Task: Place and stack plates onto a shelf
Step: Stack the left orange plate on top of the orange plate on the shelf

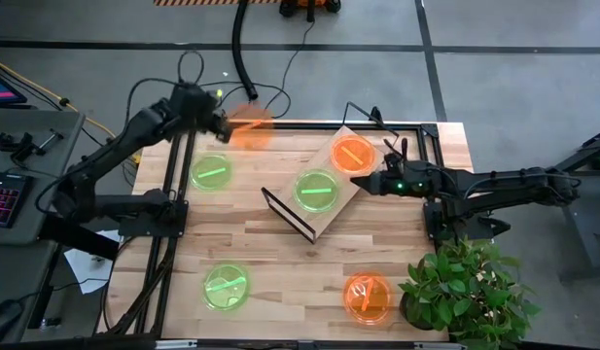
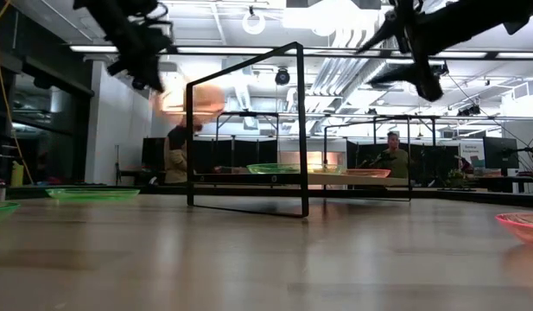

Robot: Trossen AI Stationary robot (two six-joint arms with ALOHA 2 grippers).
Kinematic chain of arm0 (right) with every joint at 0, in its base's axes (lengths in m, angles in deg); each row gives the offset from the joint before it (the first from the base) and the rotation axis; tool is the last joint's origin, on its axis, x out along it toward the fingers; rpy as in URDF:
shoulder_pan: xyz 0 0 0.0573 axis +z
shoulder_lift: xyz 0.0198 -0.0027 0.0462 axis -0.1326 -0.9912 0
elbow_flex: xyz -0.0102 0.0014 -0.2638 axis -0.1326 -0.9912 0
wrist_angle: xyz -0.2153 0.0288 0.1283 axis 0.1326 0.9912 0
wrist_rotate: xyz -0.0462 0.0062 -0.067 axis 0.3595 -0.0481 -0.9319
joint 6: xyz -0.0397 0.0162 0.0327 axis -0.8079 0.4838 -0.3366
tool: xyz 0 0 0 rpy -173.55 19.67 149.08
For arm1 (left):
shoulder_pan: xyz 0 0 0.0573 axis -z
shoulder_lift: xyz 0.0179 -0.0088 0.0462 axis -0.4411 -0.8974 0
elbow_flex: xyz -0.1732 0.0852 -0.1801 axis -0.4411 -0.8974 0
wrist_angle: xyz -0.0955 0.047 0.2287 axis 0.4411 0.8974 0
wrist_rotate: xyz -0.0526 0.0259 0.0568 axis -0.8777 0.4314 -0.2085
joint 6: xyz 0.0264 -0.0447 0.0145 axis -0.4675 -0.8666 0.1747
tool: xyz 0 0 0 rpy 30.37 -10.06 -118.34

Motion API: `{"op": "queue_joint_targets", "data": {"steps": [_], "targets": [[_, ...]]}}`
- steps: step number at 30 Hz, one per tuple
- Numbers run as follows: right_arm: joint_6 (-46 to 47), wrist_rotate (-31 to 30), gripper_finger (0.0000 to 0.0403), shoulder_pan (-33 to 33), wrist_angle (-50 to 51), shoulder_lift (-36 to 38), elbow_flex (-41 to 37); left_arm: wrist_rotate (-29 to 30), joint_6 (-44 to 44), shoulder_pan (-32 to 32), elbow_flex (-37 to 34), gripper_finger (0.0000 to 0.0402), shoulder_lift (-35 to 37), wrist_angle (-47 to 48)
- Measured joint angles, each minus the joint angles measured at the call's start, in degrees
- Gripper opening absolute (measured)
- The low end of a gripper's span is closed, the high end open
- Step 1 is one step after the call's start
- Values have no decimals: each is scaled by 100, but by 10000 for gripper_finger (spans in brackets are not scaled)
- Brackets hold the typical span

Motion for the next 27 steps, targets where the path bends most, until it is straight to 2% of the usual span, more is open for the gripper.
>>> {"op": "queue_joint_targets", "data": {"steps": [6, 9, 14, 22, 27], "targets": [[-1163, 19, 216, -2, -1410, 159, 0, -360, -597, 407, 562, 0, -788, -722], [-1723, -130, 216, -3, -1807, 336, 0, -542, -869, 759, 692, 0, -1249, -1050], [-2245, -529, 216, -4, -1894, 593, 1, -754, -1525, 1466, 710, 0, -2064, -2103], [-2422, -915, 216, -4, -1894, 626, 1, -737, -2763, 2200, 713, 0, -3285, -4802], [-2422, -918, 216, -4, -1894, 623, 2, -474, -3159, 2441, 712, 0, -3927, -5525]]}}
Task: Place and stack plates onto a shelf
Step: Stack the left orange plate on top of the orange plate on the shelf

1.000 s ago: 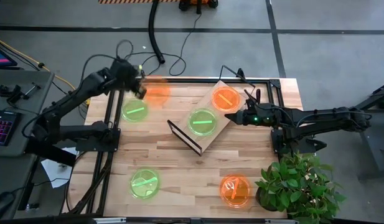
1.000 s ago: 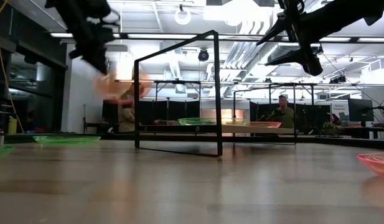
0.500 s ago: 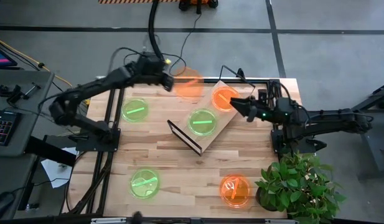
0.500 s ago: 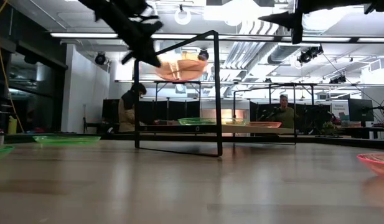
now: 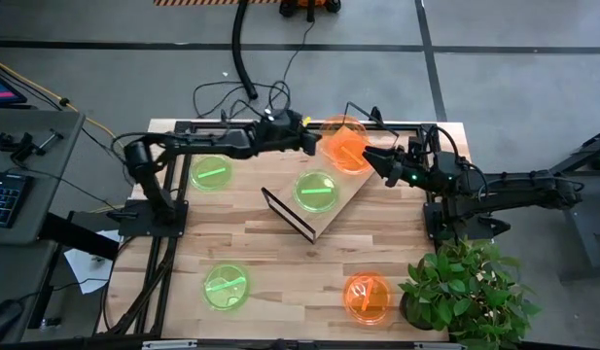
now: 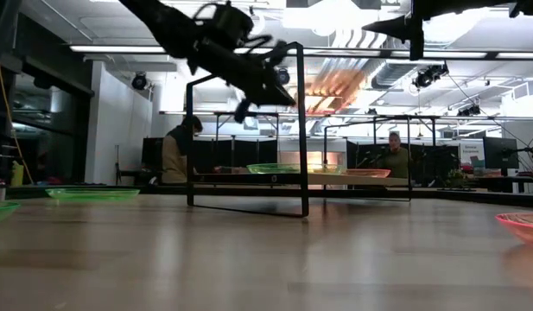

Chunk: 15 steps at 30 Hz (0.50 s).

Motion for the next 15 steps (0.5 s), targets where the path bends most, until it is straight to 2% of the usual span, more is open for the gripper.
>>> {"op": "queue_joint_targets", "data": {"steps": [10, 15], "targets": [[0, -113, 216, 0, 9, 0, -1, 670, -428, 132, 105, 0, -840, -404], [0, -218, 216, 0, 61, -2, -1, 599, -424, 203, 724, 0, -1310, -378]]}}
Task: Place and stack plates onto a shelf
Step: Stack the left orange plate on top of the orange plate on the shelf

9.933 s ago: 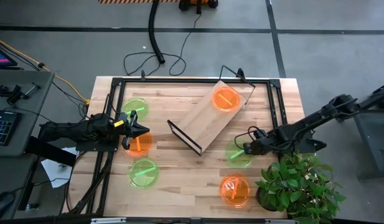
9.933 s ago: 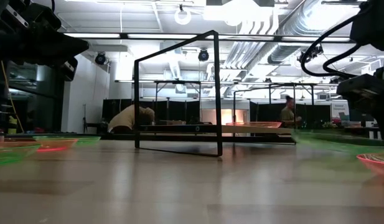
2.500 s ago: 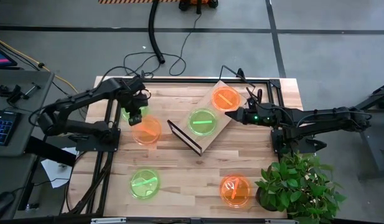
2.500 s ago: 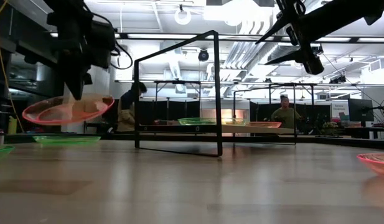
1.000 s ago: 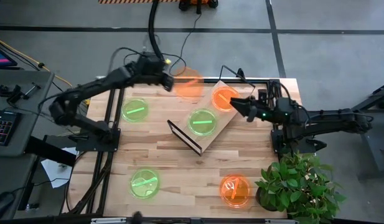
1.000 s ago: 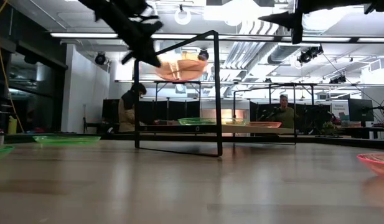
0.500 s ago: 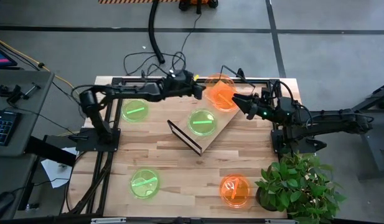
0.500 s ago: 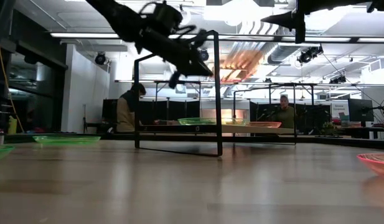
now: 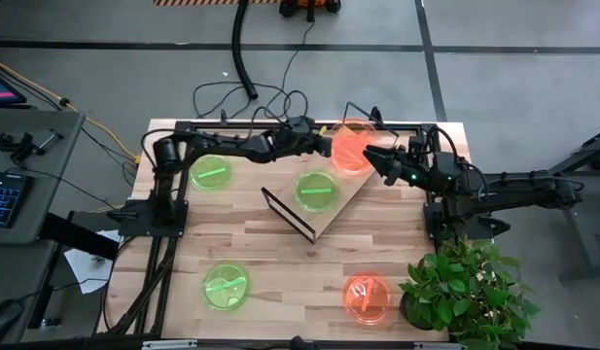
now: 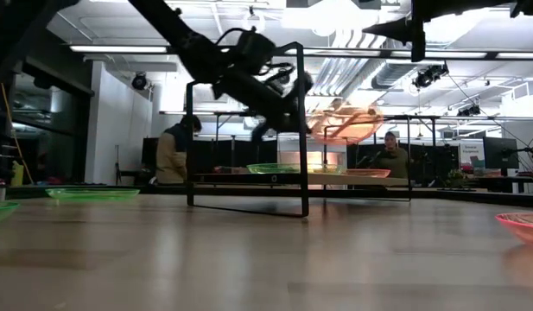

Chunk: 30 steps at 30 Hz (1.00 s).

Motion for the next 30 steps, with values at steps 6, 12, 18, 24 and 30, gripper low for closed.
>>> {"op": "queue_joint_targets", "data": {"steps": [6, 12, 18, 24, 30], "targets": [[28, -33, 216, 0, 39, -2, -1, -98, 501, 91, 959, 0, -409, 795], [44, -33, 216, 0, 72, -2, 0, 17, 811, 112, 1145, 0, -505, 1173], [44, -33, 216, 0, 77, -2, -1, 542, 1103, 110, 1152, 0, -507, 1472], [39, -33, 216, 0, 93, -2, -1, 540, 1339, 133, 1152, 0, -507, 1498], [22, -33, 216, 0, 120, -2, -1, 542, 1613, 175, 1152, 0, -507, 1492]]}}
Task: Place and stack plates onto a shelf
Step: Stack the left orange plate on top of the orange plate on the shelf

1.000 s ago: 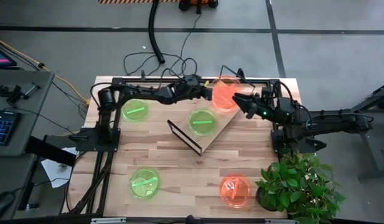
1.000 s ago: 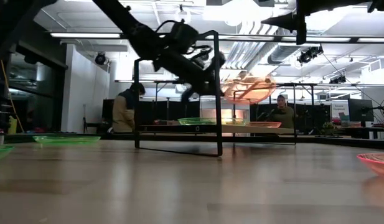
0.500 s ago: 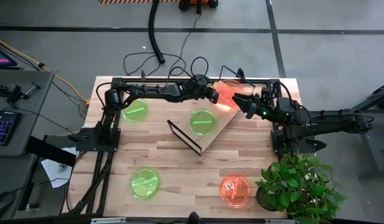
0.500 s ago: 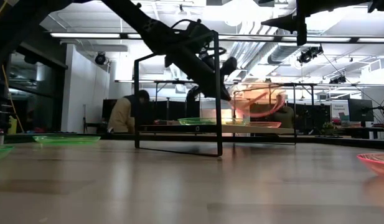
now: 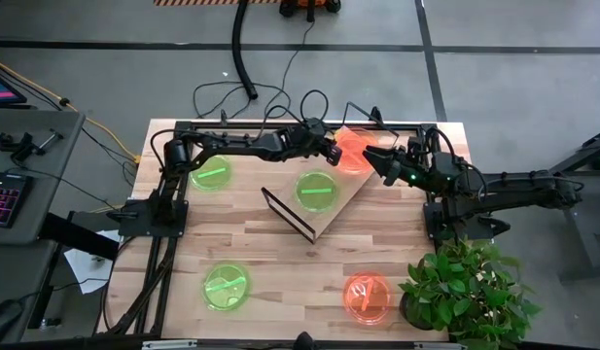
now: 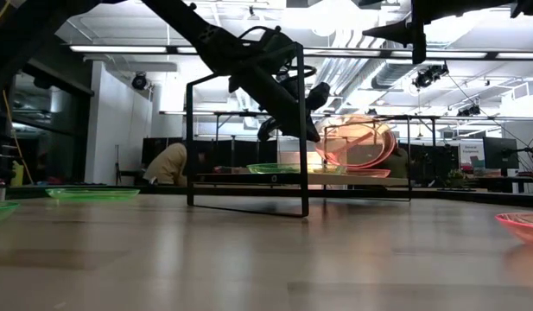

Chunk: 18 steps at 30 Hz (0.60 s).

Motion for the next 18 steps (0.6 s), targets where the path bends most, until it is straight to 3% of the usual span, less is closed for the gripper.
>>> {"op": "queue_joint_targets", "data": {"steps": [18], "targets": [[0, -4, 216, 0, 0, 0, 2, -1, 244, 11, -2, 10, 0, 2]]}}
